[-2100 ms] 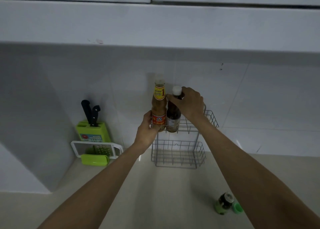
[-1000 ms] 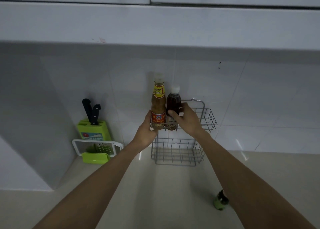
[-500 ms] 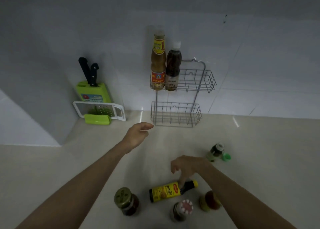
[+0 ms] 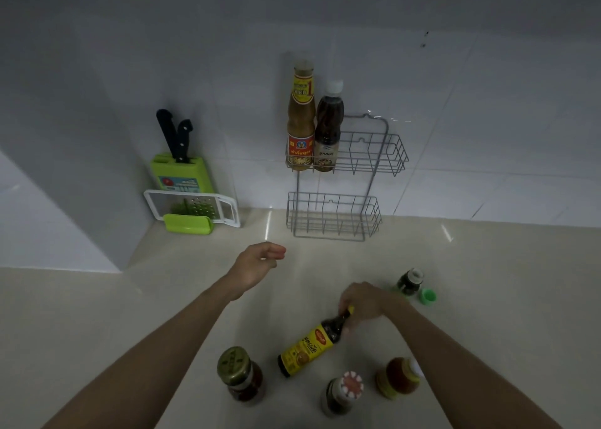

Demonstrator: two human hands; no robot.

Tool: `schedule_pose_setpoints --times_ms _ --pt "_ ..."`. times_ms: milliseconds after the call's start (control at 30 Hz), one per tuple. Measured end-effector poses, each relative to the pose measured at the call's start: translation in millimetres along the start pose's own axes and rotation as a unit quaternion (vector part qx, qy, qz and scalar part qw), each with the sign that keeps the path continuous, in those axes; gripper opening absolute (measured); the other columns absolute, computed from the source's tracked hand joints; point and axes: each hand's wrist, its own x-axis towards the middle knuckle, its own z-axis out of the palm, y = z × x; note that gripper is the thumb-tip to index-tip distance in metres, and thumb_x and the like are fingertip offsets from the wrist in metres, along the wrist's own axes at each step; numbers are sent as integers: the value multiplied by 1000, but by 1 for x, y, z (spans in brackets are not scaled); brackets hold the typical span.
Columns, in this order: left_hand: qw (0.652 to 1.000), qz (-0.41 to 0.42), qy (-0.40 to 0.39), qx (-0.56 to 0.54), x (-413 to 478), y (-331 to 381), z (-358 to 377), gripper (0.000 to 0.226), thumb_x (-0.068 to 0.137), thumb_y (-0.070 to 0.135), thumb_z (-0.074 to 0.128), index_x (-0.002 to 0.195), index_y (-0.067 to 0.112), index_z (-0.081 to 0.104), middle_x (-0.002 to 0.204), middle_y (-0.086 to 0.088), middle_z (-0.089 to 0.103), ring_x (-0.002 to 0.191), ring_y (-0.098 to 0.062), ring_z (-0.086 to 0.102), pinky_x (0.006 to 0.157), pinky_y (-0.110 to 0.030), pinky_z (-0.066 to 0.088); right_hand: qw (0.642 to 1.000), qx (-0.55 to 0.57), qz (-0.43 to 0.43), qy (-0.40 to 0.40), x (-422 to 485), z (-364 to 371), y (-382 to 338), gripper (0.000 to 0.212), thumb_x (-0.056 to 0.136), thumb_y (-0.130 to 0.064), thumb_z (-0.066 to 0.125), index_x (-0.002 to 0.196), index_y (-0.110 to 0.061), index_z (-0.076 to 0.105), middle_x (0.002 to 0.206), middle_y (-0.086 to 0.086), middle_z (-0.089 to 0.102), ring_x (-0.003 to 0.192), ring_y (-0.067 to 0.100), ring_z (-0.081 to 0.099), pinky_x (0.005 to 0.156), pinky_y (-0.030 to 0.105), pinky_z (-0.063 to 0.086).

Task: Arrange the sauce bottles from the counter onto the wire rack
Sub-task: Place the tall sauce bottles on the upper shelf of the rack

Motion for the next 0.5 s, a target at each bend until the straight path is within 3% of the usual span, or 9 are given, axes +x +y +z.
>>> schedule_pose_setpoints --times_ms 100,233,367,500 --pt "999 -11 1 -31 4 4 -1 34 88 -3 54 110 20 67 113 -3 70 106 -17 61 77 -21 44 966 246 2 83 -6 -10 -5 39 65 -25 88 95 -9 69 92 16 71 76 18 64 60 25 51" --pt "998 -13 8 -60 7 12 -2 34 89 -3 53 115 15 65 113 -3 67 110 -21 60 77 -20 44 896 414 -54 150 -8 5 -22 25 74 -14 81 94 -6 69 86 8 67 78 16 63 64 28 48" --pt "998 5 26 -59 14 25 -4 37 90 -3 51 119 17 63 120 -4 65 118 -22 57 81 -23 42 857 464 -131 182 -19 -18 -32 23 83 -4 72 105 -3 66 97 9 64 95 20 63 83 35 55" --pt "994 27 69 -74 25 58 -13 45 91 -1 52 133 15 51 139 -7 52 125 -24 50 94 -31 40 837 425 -190 287 -48 -96 -43 24 89 -13 66 114 -12 65 112 12 62 101 20 67 82 29 58"
